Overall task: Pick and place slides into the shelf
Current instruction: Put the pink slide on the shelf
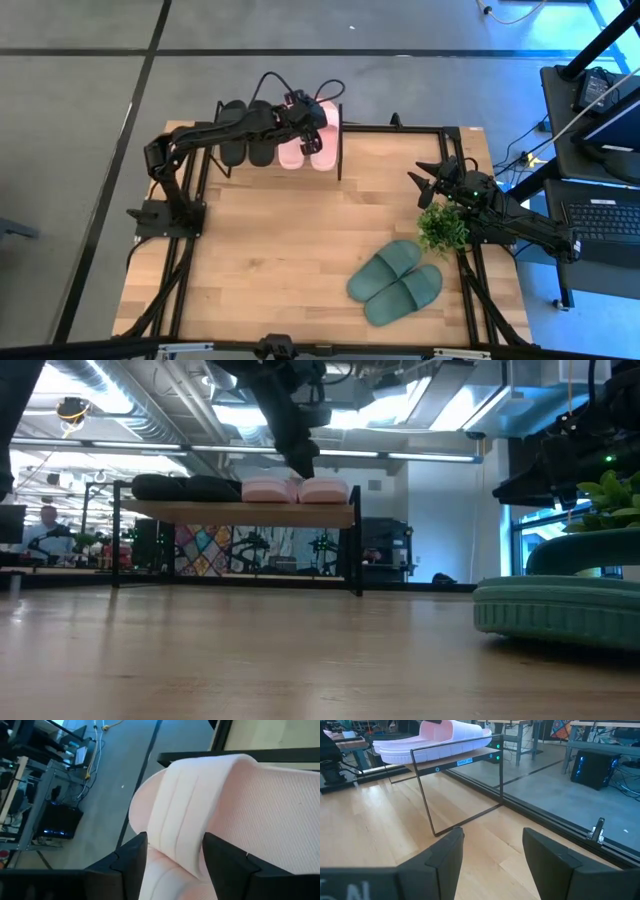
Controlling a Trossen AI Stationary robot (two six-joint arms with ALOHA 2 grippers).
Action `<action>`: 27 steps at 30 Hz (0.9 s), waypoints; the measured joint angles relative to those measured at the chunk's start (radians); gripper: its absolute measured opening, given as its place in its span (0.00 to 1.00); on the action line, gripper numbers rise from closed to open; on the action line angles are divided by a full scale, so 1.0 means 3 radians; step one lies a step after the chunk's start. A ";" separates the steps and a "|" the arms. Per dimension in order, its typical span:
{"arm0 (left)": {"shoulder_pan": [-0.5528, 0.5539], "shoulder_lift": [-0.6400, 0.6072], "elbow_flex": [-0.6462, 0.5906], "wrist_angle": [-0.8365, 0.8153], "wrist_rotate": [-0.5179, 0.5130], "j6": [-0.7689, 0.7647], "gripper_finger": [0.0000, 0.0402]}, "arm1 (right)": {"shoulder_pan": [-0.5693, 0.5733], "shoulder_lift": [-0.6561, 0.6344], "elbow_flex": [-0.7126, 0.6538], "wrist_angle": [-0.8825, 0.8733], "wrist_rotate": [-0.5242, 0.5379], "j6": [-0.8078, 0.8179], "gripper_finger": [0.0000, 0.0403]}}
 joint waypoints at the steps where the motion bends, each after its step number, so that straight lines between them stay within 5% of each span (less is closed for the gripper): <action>1: 0.0000 -0.0007 0.0000 0.0003 0.0000 0.0002 0.46 | 0.0001 0.0000 0.0000 0.0000 0.0000 0.0000 0.51; 6: 0.0000 -0.0141 0.0001 -0.0002 0.0080 -0.0018 0.46 | 0.0001 -0.0001 0.0000 0.0000 -0.0001 0.0000 0.51; 10: 0.0019 -0.0285 0.0007 0.0012 0.0537 -0.0169 0.46 | 0.0001 -0.0001 0.0000 0.0000 -0.0001 0.0001 0.51; 18: 0.0241 -0.0400 0.0013 -0.0003 0.2291 -0.0717 0.46 | 0.0001 0.0000 0.0000 0.0000 0.0000 0.0001 0.51; 27: 0.0282 -0.0059 0.0013 -0.0174 0.2009 -0.0756 0.46 | 0.0001 -0.0001 0.0000 0.0000 0.0000 0.0001 0.51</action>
